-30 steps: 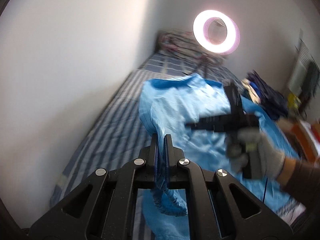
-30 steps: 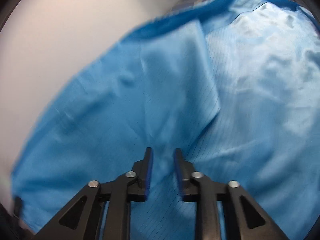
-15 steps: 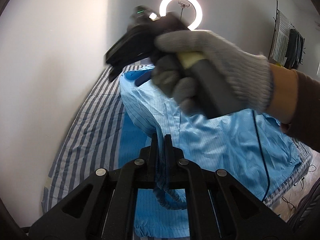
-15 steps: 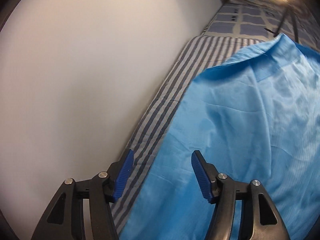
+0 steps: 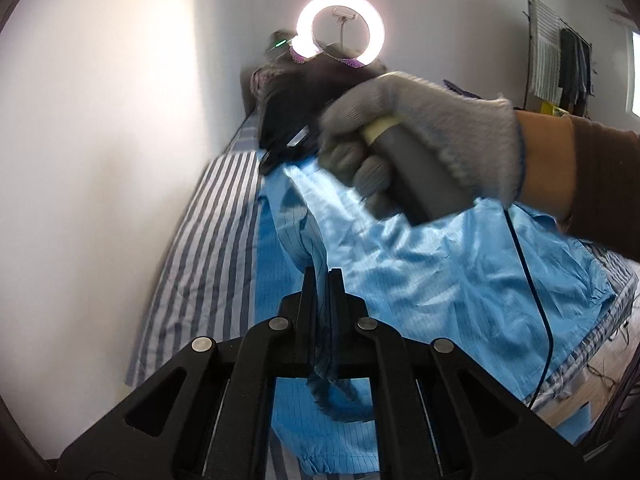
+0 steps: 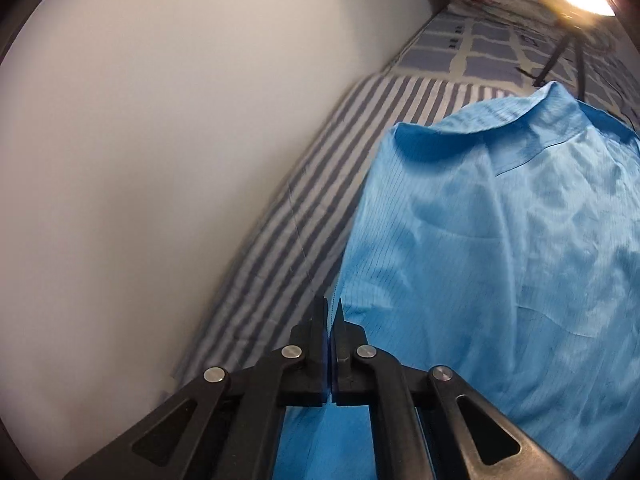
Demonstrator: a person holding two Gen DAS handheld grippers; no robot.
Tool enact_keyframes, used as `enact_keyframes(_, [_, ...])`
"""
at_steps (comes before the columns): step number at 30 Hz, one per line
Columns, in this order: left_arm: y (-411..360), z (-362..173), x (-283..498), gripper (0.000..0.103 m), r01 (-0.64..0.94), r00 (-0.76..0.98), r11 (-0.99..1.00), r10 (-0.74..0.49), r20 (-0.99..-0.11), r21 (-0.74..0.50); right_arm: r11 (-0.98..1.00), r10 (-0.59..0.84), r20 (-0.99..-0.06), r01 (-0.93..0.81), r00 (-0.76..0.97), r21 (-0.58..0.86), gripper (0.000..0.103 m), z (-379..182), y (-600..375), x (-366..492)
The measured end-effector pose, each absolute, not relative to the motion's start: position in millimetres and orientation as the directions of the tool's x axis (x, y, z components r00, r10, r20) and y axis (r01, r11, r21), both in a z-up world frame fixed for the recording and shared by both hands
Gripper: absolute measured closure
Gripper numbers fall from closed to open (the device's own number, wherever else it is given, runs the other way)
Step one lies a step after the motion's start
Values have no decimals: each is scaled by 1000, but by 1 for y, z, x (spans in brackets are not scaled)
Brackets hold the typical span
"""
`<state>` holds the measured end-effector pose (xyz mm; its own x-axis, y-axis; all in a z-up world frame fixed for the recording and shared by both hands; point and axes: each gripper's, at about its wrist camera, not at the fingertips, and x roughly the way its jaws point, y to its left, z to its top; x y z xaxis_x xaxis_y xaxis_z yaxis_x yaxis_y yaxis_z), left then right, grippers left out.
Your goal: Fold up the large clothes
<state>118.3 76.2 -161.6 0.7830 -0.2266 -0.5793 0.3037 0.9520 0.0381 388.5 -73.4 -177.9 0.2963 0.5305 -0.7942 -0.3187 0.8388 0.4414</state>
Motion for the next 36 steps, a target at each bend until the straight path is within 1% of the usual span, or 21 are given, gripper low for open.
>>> enact_keyframes(3, [68,-150,113,100,333,786,942,-255,-562,38,815,579,-735,-281,354,507,103,-155,-119,381])
enact_keyframes(6, [52,-143,103,100,396,768,918,-318,-556,23,793,607,-688,-243,399,559,103,-146,-166,366])
enact_keyframes(11, [22,-151,85,99,500,688,866,-405,-602,-12,804,577,-699,-144,423,577,103,-169,-235,332])
enact_keyframes(13, [17,-156,79,88,522,653,852,-435,-620,-48,798,576,-703,-101,417,594,103,-187,-259,318])
enact_keyframes(14, [16,-158,75,73,524,641,849,-446,-625,-68,793,579,-707,-78,407,604,103,-194,-270,313])
enact_keyframes(15, [18,-159,72,63,526,633,846,-460,-623,-90,787,577,-712,-39,400,616,103,-206,-282,308])
enact_keyframes(16, [21,-160,68,61,522,624,844,-476,-620,-123,778,581,-712,-15,395,627,103,-214,-290,304])
enact_keyframes(18, [30,-165,68,61,495,609,849,-492,-622,-187,764,581,-715,43,390,644,103,-235,-309,303])
enact_keyframes(20, [41,-179,77,60,440,579,858,-496,-647,-265,781,556,-738,65,383,621,103,-245,-317,300])
enact_keyframes(21, [46,-187,85,59,412,550,856,-506,-664,-311,780,555,-744,77,372,621,100,-253,-321,300])
enact_keyframes(22, [51,-198,94,59,376,519,852,-520,-678,-365,779,555,-751,92,357,620,99,-259,-325,300])
enact_keyframes(23, [57,-211,103,59,321,486,841,-541,-686,-436,781,555,-759,101,341,617,96,-265,-328,299])
enact_keyframes(24, [60,-219,108,59,288,469,833,-552,-689,-472,789,550,-767,98,331,607,86,-268,-330,297])
enact_keyframes(25, [62,-227,115,59,260,449,823,-567,-691,-506,804,536,-780,87,323,588,79,-269,-330,294])
enact_keyframes(26, [61,-237,123,59,234,433,813,-578,-692,-533,816,525,-790,75,318,573,70,-270,-331,291])
enact_keyframes(30, [44,-260,147,59,190,367,779,-621,-693,-598,836,522,-811,28,265,548,68,-279,-336,276])
enact_keyframes(33, [28,-274,157,59,167,341,784,-615,-711,-598,843,521,-822,13,230,538,68,-287,-336,265])
enact_keyframes(35, [22,-283,162,59,143,336,780,-617,-712,-609,838,531,-819,5,220,545,71,-294,-338,258])
enact_keyframes(36, [20,-287,163,62,135,338,781,-615,-712,-610,834,539,-814,3,217,552,74,-295,-339,255])
